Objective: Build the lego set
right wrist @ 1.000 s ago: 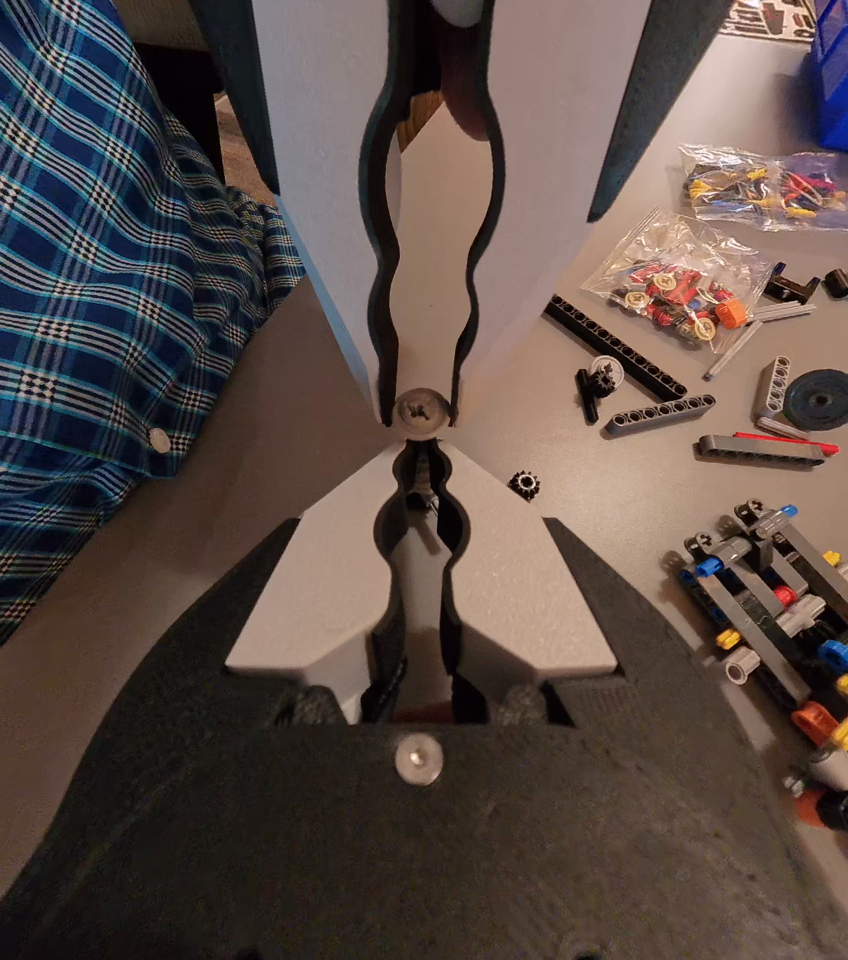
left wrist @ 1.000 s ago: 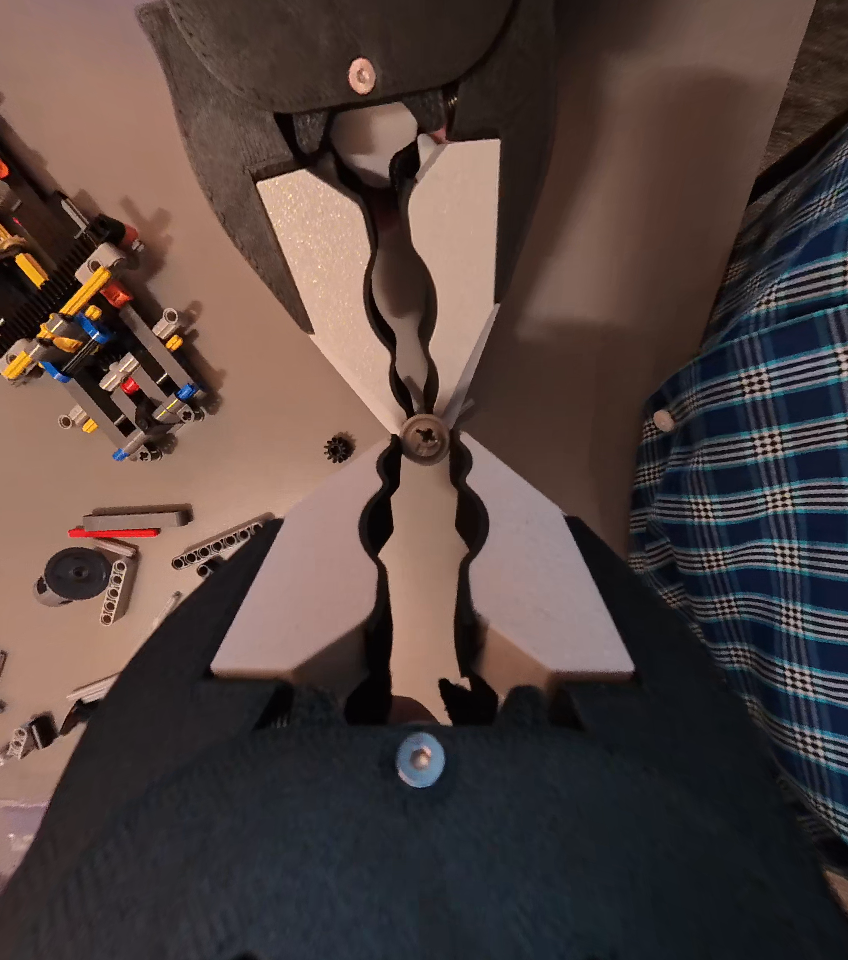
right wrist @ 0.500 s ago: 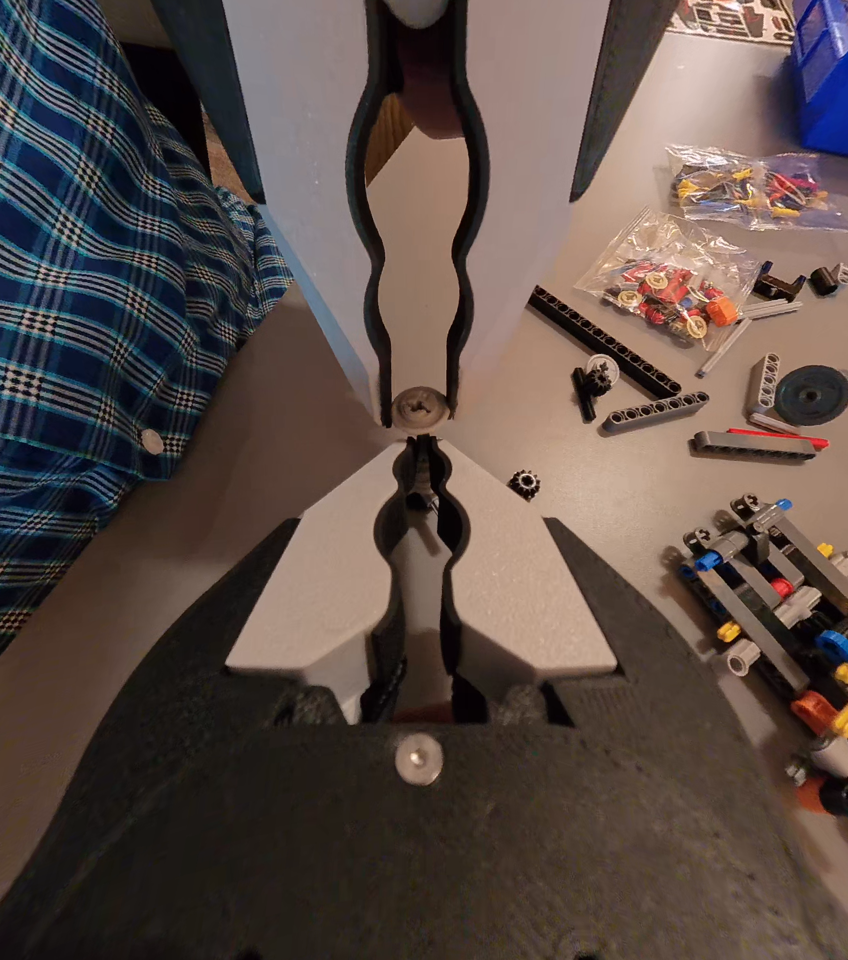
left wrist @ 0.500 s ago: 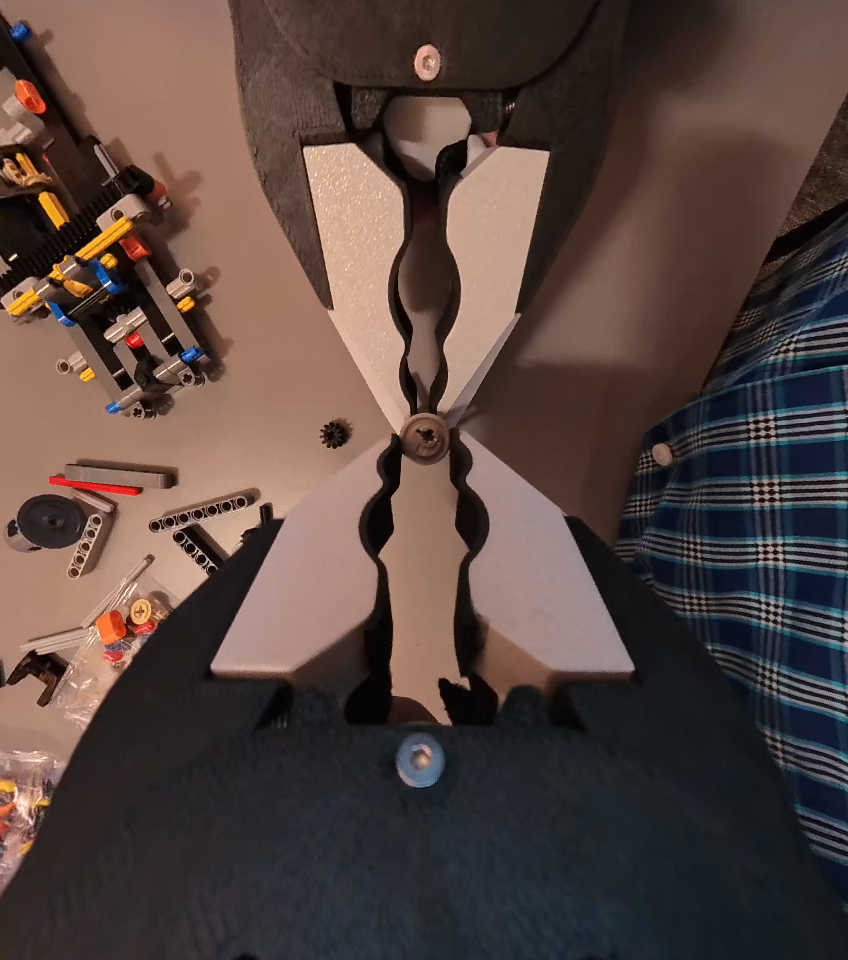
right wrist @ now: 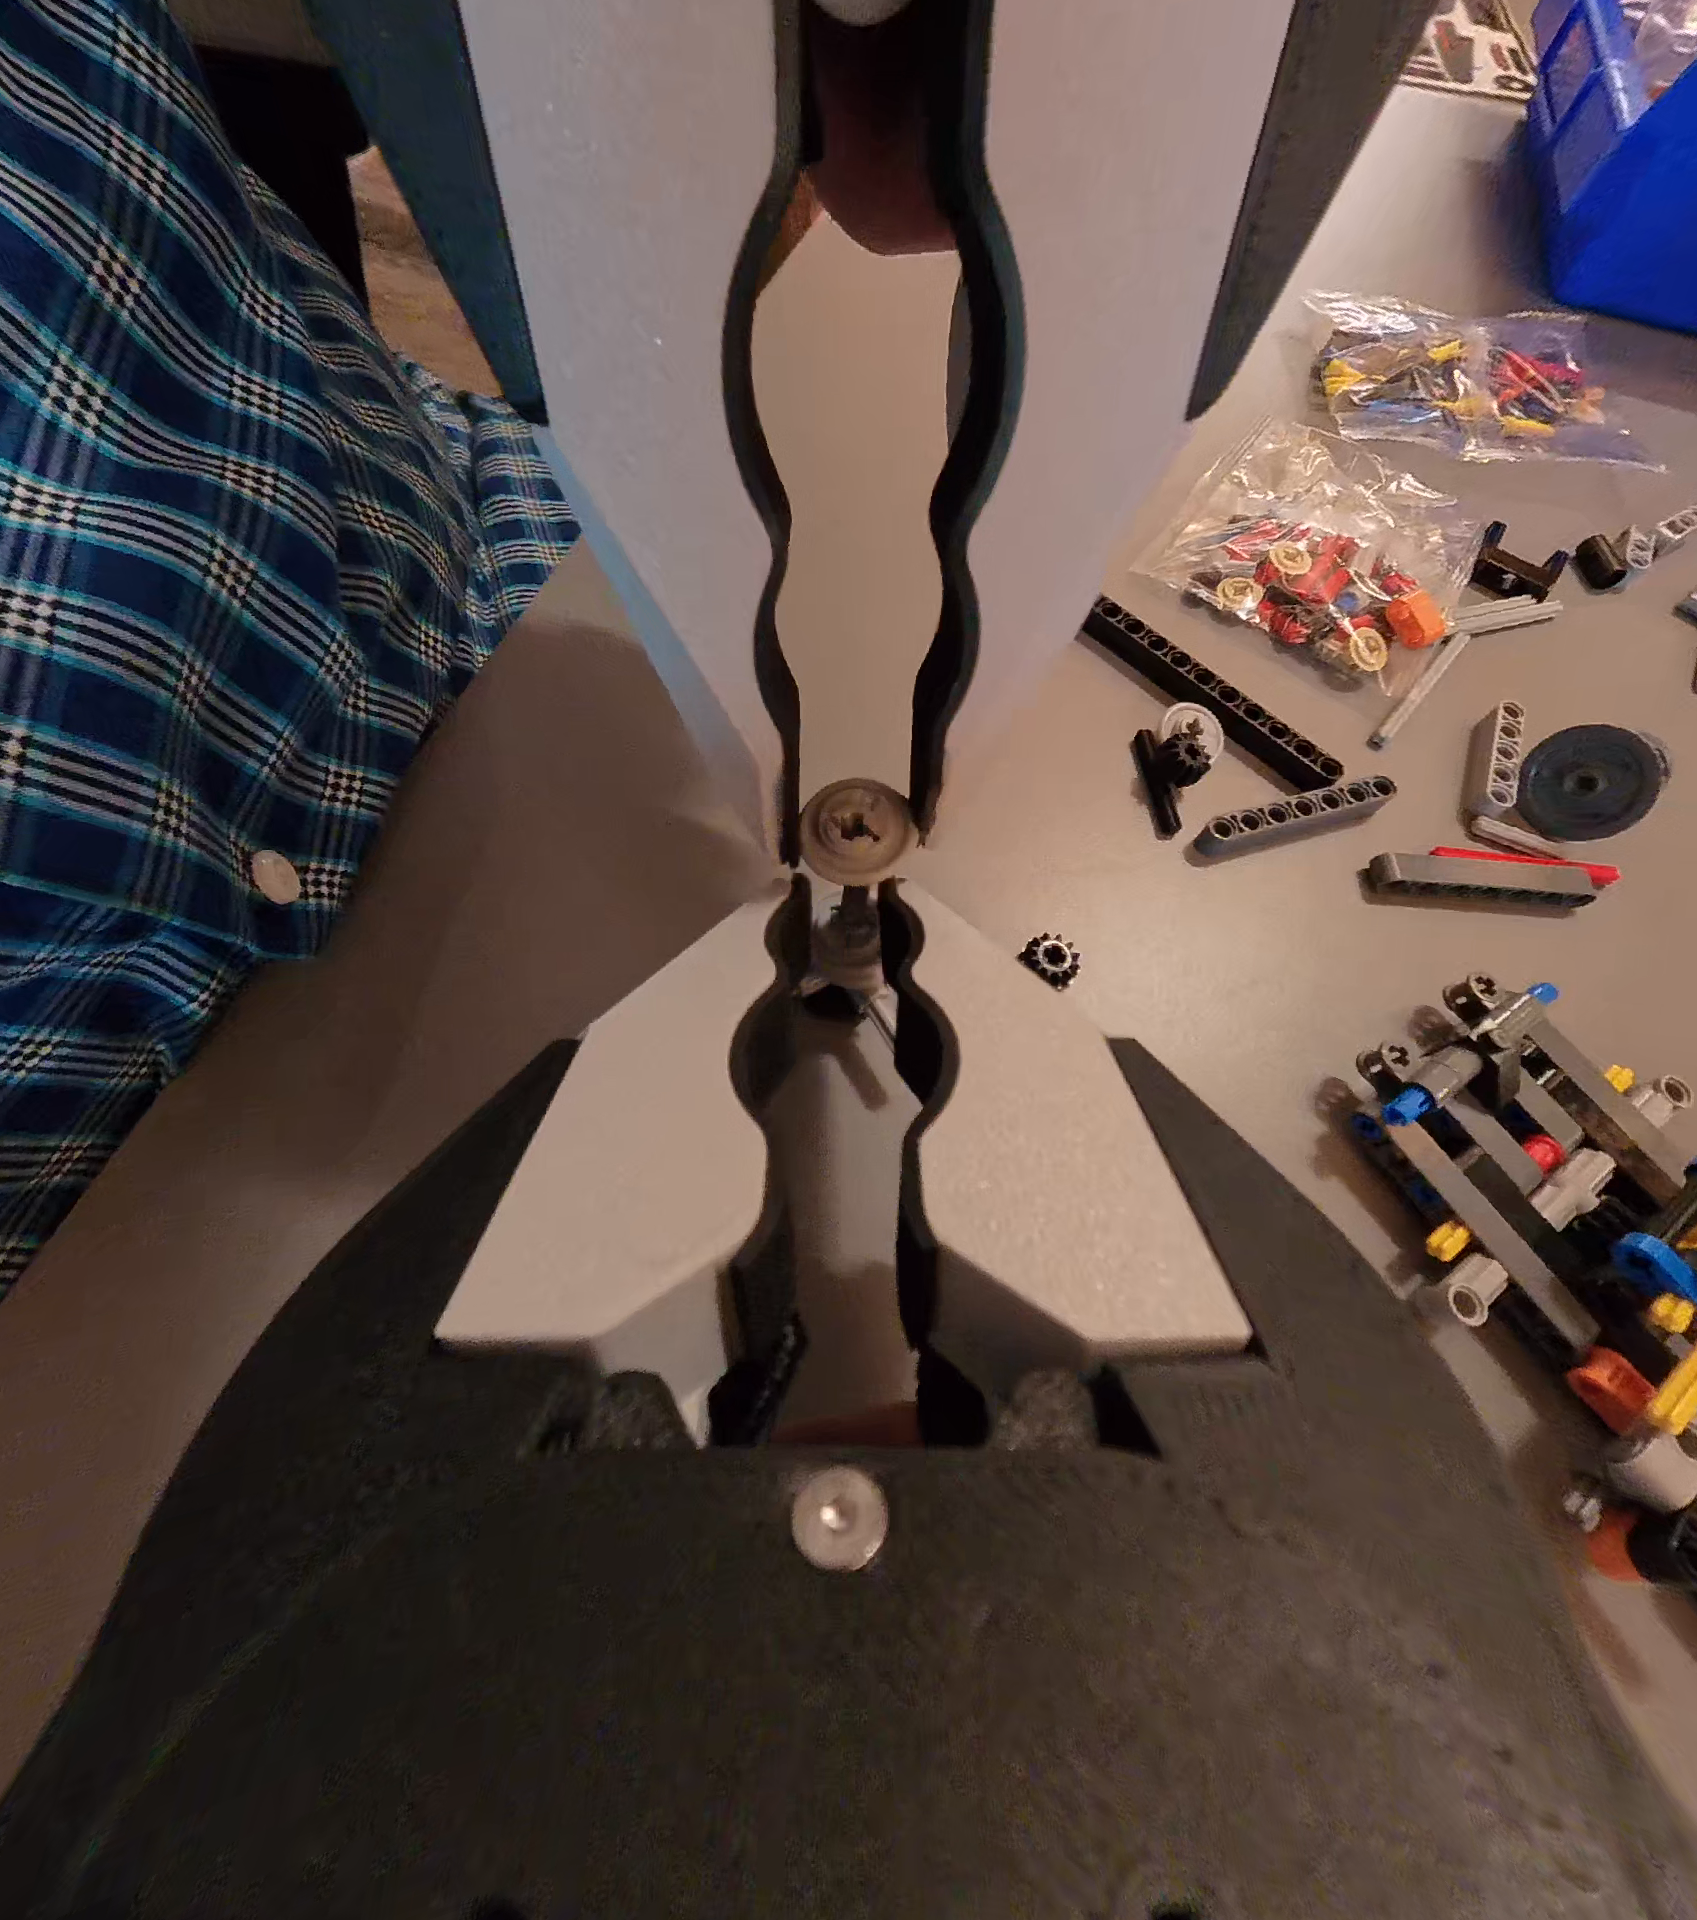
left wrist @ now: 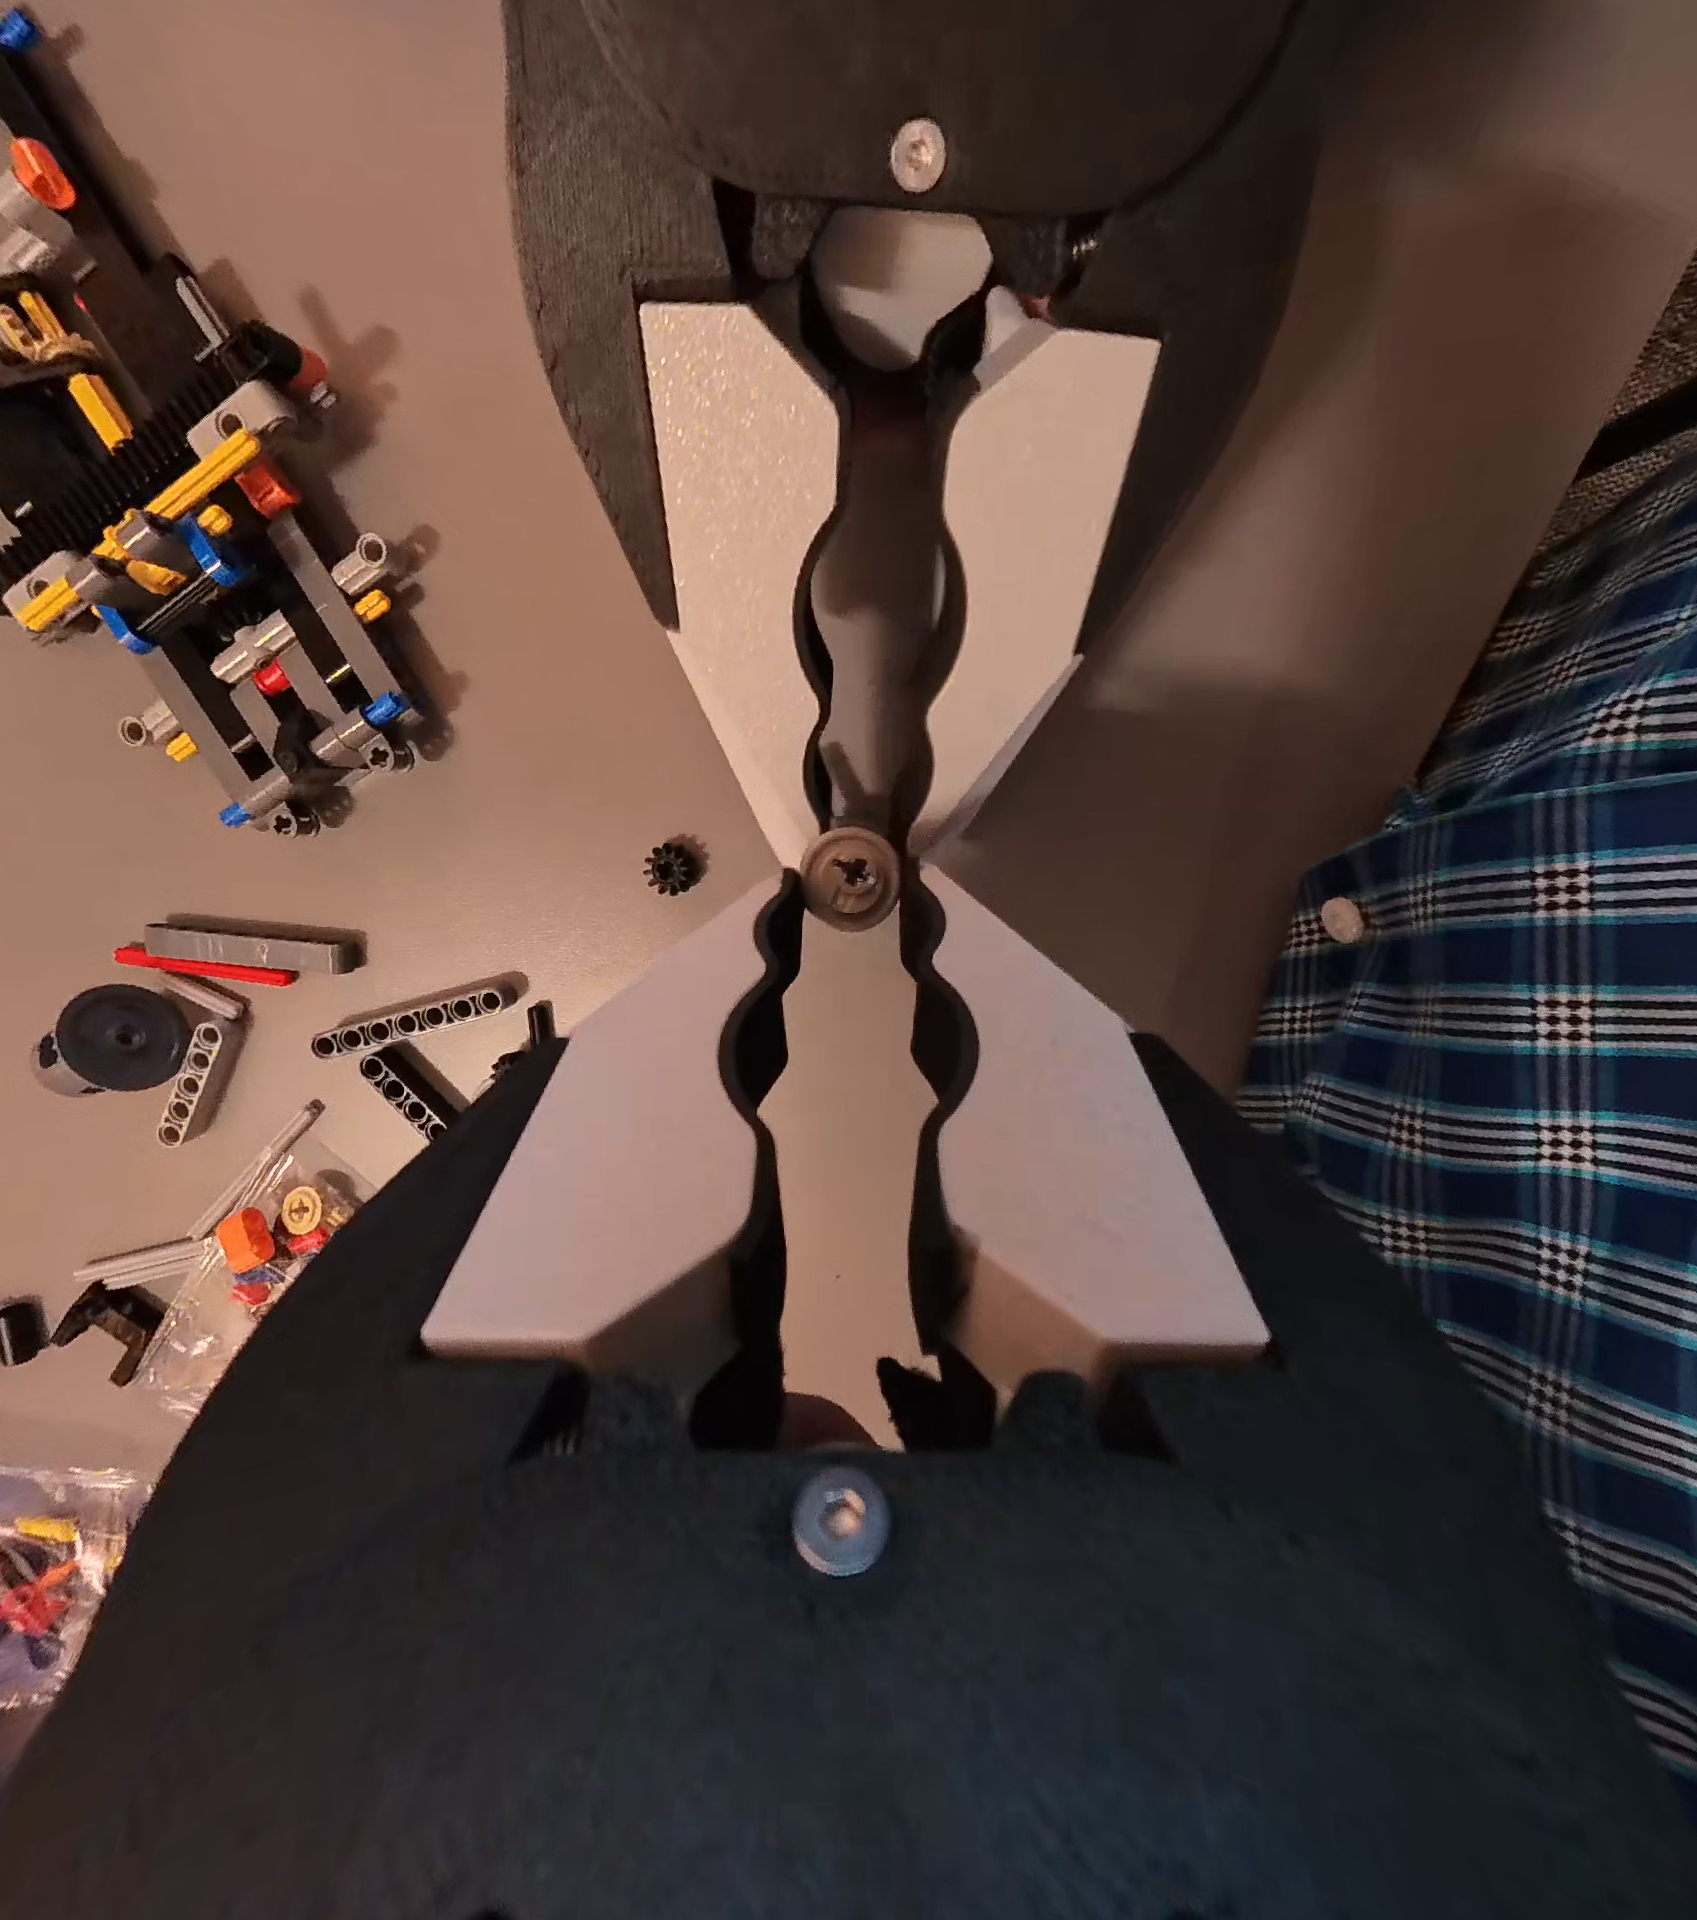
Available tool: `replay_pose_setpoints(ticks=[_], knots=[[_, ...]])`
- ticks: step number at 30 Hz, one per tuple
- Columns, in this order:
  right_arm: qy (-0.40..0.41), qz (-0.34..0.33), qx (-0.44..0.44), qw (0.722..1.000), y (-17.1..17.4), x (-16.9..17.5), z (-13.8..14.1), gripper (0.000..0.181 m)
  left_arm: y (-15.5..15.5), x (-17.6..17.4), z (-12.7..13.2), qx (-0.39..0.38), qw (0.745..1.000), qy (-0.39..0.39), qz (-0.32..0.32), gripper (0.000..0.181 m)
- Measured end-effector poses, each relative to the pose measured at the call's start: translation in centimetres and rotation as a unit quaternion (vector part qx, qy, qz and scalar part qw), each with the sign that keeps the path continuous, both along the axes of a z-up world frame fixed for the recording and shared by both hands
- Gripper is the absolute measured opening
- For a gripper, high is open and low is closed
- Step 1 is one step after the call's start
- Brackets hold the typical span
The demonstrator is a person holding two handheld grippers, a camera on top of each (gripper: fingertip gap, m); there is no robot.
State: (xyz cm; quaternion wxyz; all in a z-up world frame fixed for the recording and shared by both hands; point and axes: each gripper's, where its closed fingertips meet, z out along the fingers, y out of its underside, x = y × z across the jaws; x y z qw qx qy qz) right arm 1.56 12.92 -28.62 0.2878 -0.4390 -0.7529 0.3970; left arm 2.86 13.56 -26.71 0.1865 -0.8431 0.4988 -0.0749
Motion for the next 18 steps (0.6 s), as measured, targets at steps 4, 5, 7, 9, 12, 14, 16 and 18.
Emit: replay_pose_setpoints(ticks=[4, 5, 7, 9, 12, 14, 16, 18], knots=[[0.006, -0.011, 0.005, 1.000, 0.13, 0.01, 0.20, 0.009, 0.06, -0.12, 0.00, 0.001, 1.000, -0.001, 0.004, 0.016], [0.010, -0.016, 0.007, 1.000, 0.26, -0.08, 0.29, 0.003, 0.05, -0.08, -0.01, 0.002, 1.000, -0.003, 0.005, 0.016], [0.011, -0.020, 0.007, 1.000, 0.32, -0.13, 0.28, 0.002, 0.08, -0.09, -0.01, 0.006, 1.000, -0.001, 0.007, 0.016], [0.013, -0.021, 0.004, 1.000, 0.30, -0.12, 0.26, 0.001, 0.06, -0.06, -0.01, 0.007, 1.000, -0.003, 0.009, 0.016], [0.013, -0.018, 0.002, 1.000, 0.25, -0.09, 0.22, 0.001, -0.04, -0.02, 0.00, 0.009, 1.000, -0.013, 0.010, 0.016], [0.014, -0.016, 0.003, 1.000, 0.24, -0.12, 0.21, 0.001, -0.06, -0.08, 0.00, 0.010, 1.000, -0.016, 0.014, 0.016], [0.015, -0.016, 0.005, 1.000, 0.24, -0.11, 0.20, 0.001, -0.12, -0.10, 0.00, 0.014, 1.000, -0.019, 0.019, 0.016], [0.015, -0.014, 0.004, 1.000, 0.20, -0.09, 0.19, 0.001, -0.18, -0.06, 0.01, 0.018, 0.999, -0.018, 0.020, 0.016]])
